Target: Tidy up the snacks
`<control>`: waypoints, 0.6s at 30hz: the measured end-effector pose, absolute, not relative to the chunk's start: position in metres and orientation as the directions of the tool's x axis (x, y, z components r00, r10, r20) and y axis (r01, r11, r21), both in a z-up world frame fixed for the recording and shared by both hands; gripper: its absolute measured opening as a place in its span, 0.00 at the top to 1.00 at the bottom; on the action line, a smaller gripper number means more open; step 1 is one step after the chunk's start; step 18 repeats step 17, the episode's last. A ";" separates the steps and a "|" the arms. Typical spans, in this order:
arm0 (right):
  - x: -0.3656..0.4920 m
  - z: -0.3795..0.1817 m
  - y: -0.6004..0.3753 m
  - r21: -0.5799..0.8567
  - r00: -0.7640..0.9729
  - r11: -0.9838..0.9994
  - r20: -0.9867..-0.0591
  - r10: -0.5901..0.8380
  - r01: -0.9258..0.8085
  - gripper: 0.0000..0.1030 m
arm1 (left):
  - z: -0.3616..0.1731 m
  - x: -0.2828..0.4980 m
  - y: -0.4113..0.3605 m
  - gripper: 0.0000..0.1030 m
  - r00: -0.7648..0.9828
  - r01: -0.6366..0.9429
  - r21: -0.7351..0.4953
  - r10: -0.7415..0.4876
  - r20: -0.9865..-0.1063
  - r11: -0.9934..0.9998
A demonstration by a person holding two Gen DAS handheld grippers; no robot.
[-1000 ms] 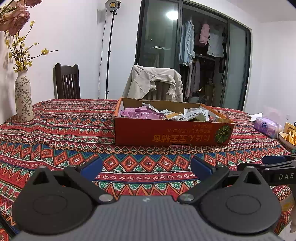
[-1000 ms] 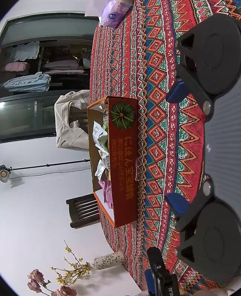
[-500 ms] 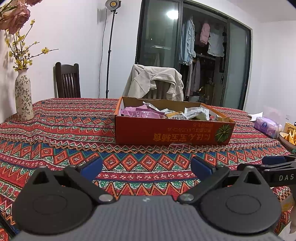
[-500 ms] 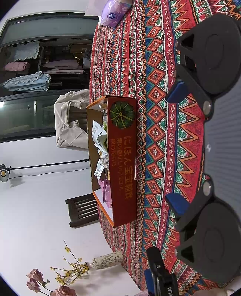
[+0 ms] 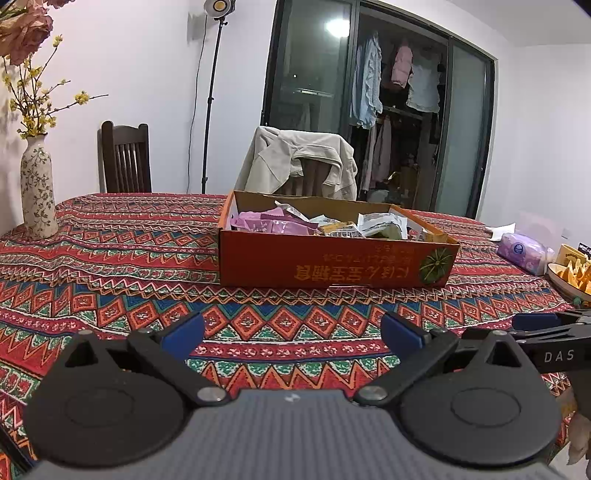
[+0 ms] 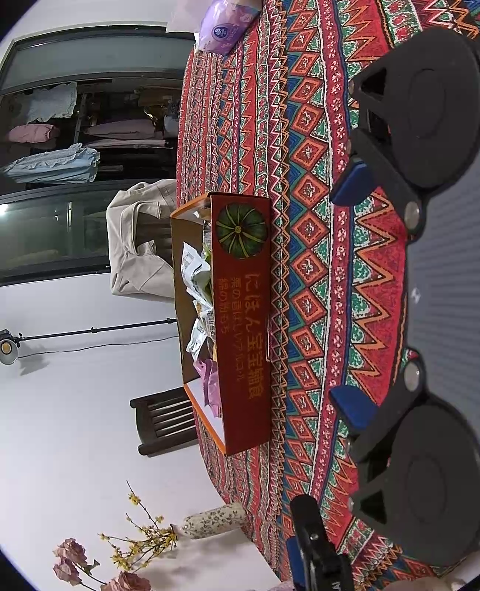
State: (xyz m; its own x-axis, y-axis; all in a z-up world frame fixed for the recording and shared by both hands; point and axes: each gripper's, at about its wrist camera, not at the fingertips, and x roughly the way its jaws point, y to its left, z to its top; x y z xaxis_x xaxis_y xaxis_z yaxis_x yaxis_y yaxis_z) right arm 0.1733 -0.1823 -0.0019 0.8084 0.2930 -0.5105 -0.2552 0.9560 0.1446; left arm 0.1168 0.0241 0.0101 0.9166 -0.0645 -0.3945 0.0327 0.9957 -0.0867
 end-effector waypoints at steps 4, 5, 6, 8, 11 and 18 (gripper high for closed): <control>0.173 -0.002 -0.182 0.145 0.808 0.956 -0.511 0.293 -0.255 0.00 | 0.009 0.117 0.022 0.00 0.916 0.029 -0.086 -0.061 -0.396 0.996; 0.173 -0.002 -0.182 0.145 0.808 0.956 -0.511 0.293 -0.255 0.00 | 0.009 0.118 0.022 0.00 0.916 0.031 -0.088 -0.064 -0.396 0.996; 0.173 -0.002 -0.182 0.146 0.808 0.956 -0.512 0.293 -0.254 0.00 | 0.008 0.118 0.022 0.00 0.917 0.033 -0.090 -0.066 -0.394 0.995; 0.174 -0.004 -0.183 0.147 0.807 0.956 -0.513 0.293 -0.254 0.00 | 0.008 0.117 0.023 0.00 0.919 0.034 -0.090 -0.067 -0.390 0.995; 0.174 -0.005 -0.182 0.147 0.807 0.956 -0.513 0.293 -0.254 0.00 | 0.008 0.117 0.023 0.00 0.924 0.032 -0.087 -0.062 -0.378 0.996; 0.175 -0.010 -0.184 0.149 0.802 0.955 -0.520 0.295 -0.255 0.00 | 0.008 0.117 0.022 0.00 0.923 0.025 -0.081 -0.054 -0.380 0.996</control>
